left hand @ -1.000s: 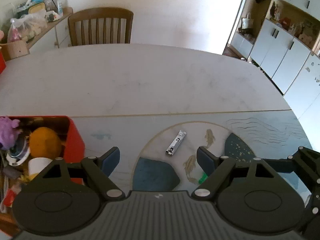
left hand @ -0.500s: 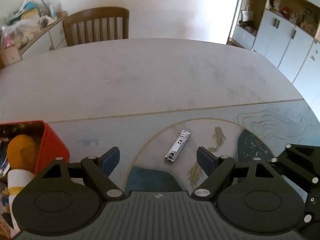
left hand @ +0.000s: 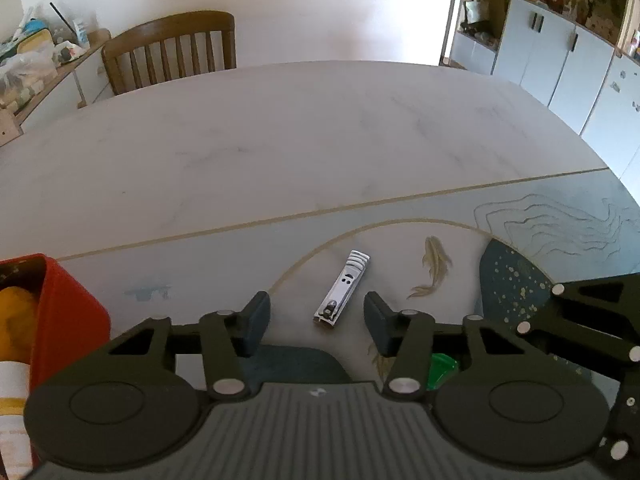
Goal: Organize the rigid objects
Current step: 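Grasp the silver nail clipper with the left tool while the right tool grasps the green-capped item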
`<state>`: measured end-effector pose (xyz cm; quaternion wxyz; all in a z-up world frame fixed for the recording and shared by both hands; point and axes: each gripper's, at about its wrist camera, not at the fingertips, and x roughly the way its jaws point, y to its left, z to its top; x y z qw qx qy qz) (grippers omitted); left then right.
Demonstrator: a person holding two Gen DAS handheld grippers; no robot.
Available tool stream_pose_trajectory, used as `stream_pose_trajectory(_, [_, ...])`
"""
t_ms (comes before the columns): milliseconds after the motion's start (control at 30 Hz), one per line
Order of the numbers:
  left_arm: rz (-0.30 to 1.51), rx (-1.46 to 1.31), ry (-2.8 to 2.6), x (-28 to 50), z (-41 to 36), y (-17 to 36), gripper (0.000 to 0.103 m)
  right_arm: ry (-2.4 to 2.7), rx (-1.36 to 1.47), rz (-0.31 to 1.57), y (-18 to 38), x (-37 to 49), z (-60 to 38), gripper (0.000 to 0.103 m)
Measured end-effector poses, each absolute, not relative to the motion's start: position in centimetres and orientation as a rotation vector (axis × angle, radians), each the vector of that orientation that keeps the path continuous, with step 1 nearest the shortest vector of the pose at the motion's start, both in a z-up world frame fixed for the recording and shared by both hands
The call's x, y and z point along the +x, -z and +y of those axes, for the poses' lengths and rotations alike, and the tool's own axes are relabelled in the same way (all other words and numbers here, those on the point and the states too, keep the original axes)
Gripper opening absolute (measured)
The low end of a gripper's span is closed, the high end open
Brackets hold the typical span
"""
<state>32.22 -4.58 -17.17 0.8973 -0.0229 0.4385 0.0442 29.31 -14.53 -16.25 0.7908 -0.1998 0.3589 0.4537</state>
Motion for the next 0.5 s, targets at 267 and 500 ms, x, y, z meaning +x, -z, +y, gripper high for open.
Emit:
stream_pose_trajectory(267, [0.897,-0.001,-0.057,32.6,-5.7,17.2,0.028,-0.969,-0.431,0.765,16.2,29.0,-14.6,0.026])
stream_pose_trajectory(500, [0.904,0.049,-0.083,32.7,-7.0,17.1,0.014,-0.922,-0.415,0.762,16.2,28.7,-15.5,0.023])
